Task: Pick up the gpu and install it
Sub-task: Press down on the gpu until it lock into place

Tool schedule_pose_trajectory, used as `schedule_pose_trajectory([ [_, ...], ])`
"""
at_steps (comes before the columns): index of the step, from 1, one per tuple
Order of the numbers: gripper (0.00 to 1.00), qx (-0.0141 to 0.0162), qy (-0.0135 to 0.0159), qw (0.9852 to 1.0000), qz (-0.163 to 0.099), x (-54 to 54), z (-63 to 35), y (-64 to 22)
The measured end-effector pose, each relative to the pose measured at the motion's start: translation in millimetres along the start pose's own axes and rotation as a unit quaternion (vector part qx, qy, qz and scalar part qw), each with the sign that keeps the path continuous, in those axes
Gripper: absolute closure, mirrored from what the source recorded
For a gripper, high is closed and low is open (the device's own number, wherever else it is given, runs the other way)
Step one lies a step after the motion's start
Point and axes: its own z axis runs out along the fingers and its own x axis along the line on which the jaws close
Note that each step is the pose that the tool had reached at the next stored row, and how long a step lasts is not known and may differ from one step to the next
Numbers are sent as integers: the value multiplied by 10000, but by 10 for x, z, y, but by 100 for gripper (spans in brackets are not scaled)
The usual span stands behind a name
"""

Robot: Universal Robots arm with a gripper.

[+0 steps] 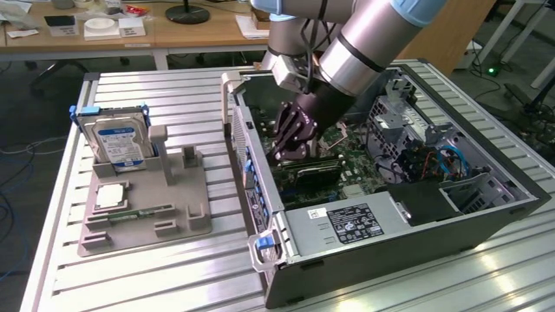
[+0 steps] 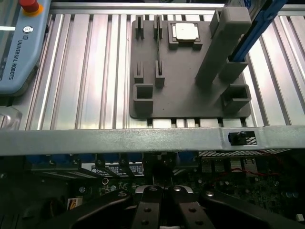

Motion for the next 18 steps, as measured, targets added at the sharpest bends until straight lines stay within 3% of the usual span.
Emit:
schedule_pose_trajectory([
  [7,89,1,-2,10000,-1,-59,52,-32],
  [8,89,9,-7,10000,-5,-59,51,-32],
  [10,89,58,-23,10000,-56,-60,52,-32],
  [12,89,125,-18,9999,-115,-60,51,-33],
  [16,89,363,-47,9991,-201,-60,51,-33],
  [18,89,464,-55,9986,-231,-60,51,-33],
])
